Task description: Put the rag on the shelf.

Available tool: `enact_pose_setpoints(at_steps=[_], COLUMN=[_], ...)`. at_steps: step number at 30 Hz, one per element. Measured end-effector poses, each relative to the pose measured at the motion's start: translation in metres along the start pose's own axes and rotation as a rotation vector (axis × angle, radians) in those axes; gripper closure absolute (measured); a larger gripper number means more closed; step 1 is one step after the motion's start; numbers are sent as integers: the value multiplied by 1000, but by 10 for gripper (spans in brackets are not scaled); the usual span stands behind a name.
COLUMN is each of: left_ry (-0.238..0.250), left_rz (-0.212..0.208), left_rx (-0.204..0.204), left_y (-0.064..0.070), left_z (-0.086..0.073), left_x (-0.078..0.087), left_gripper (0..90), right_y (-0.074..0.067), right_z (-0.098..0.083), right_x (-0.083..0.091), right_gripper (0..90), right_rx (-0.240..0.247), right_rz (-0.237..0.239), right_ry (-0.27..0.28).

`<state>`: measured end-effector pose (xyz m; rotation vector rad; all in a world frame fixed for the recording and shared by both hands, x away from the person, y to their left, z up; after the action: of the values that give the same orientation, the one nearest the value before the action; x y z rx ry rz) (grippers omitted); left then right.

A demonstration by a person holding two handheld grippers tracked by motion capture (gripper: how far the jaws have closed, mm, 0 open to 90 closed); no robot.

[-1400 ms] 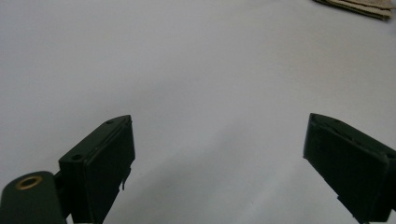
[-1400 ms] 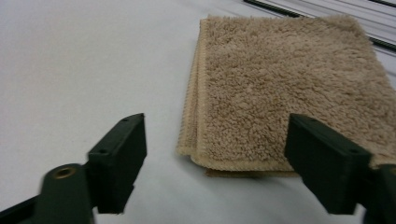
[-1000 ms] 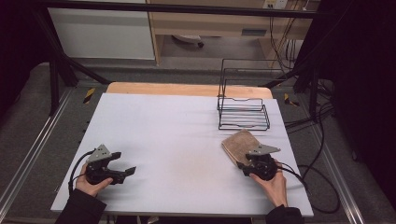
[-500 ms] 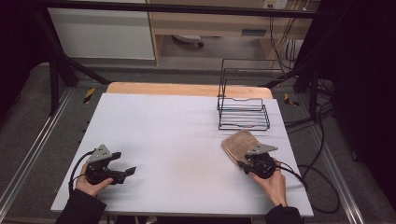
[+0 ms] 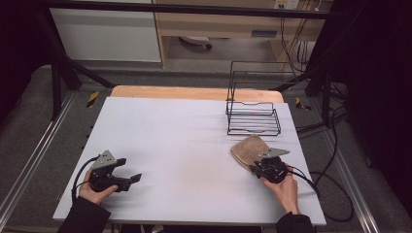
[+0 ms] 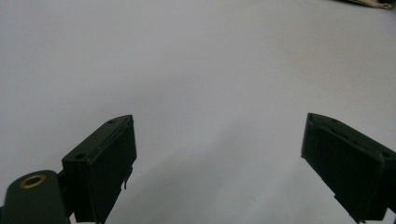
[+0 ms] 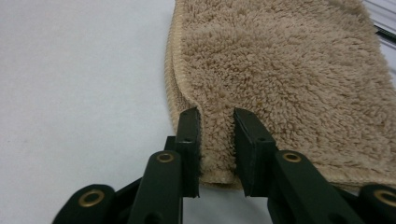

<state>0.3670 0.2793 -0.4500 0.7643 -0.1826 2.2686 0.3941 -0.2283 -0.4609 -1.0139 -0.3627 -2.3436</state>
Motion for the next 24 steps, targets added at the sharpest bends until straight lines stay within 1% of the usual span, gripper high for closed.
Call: enact_pose_setpoints(at_steps=[5,13,15,19,20,24], left_ry=[0,1,1,2,3,5], left_rz=[0,-1,-1,0,1,2], left_rx=[1,1,1,2,3,5], left_y=[0,0,-1,-1,-1,-1], left_z=[0,0,0,0,0,0], left_x=[0,0,0,0,0,1], left_gripper=[102,104,105,106,106,106], right_y=[1,4,3,-1,-2,-9], right_z=[0,0,2,6,7,12], right_x=[0,2,4,9,11,16], right_gripper=[786,816,819,822,822,822], right_rx=[0,-17,-34,-45,-45,-71], right_rz=[-8,2,11,36,46,88], right_ry=[2,16,25,42,45,66])
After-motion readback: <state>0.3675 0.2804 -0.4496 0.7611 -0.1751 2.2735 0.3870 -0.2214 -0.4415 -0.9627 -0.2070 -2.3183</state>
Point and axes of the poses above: each handheld gripper's, and its own axes: x roughly backward along the jaws, z roughly out of its top, y roughly to its right, the point moved 2 cm from there along -x, roughly forward along the jaws
